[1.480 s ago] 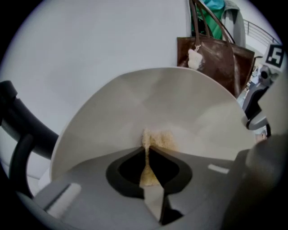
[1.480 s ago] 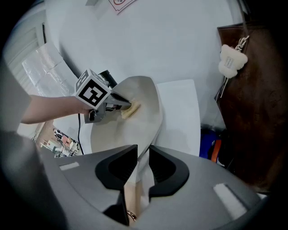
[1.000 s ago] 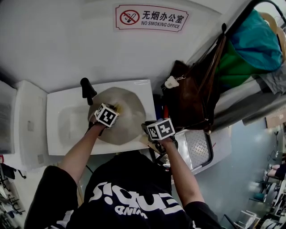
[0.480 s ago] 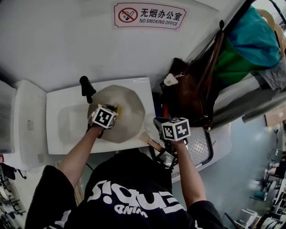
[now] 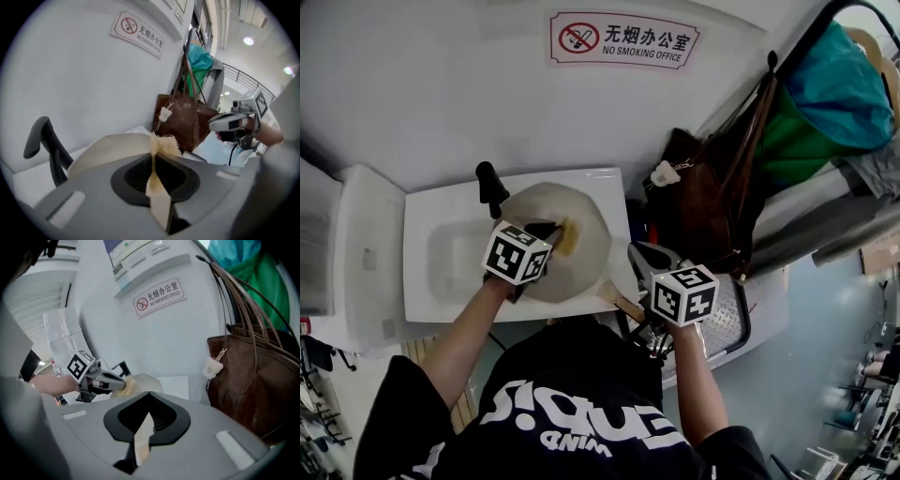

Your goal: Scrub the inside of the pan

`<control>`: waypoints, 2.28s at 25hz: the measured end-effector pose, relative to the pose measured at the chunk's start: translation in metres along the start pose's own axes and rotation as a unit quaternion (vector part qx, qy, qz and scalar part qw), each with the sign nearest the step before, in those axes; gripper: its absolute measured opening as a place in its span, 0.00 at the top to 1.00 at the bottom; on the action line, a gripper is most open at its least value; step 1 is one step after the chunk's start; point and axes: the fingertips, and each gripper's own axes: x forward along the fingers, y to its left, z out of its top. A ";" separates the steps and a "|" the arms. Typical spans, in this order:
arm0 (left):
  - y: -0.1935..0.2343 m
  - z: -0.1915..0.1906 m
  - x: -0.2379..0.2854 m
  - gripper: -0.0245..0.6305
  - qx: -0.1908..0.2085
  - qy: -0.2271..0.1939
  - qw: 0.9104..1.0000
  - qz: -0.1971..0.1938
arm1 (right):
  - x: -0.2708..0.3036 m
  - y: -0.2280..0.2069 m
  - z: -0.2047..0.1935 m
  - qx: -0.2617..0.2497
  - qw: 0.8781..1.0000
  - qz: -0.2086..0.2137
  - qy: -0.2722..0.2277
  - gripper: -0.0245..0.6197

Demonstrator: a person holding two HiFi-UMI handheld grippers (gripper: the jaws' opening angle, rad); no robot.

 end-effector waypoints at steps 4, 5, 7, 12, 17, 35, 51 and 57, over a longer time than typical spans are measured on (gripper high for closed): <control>-0.025 0.031 -0.025 0.93 -0.006 -0.083 0.996 -0.015 | -0.015 0.005 0.014 -0.018 0.996 -0.026 -0.082 0.95; -0.031 0.037 -0.031 0.93 -0.002 -0.106 0.994 -0.016 | -0.019 0.007 0.016 -0.022 0.994 -0.030 -0.103 0.95; -0.042 0.046 -0.043 0.93 0.016 -0.147 0.989 -0.015 | -0.028 0.014 0.024 -0.035 0.988 -0.036 -0.147 0.95; -0.056 0.045 -0.057 0.93 0.054 -0.223 0.973 -0.004 | -0.048 0.029 0.039 -0.088 0.968 -0.050 -0.231 0.95; -0.054 0.040 -0.063 0.93 0.067 -0.286 0.956 0.005 | -0.051 0.032 0.034 -0.118 0.959 -0.066 -0.248 0.95; -0.036 0.034 -0.072 0.93 0.064 -0.325 0.942 0.048 | -0.050 0.024 0.027 -0.100 0.958 -0.079 -0.256 0.95; -0.041 0.039 -0.074 0.93 0.063 -0.323 0.943 0.047 | -0.048 0.024 0.021 -0.099 0.962 -0.066 -0.244 0.95; -0.043 0.039 -0.073 0.93 0.062 -0.319 0.944 0.047 | -0.048 0.025 0.019 -0.100 0.963 -0.063 -0.242 0.95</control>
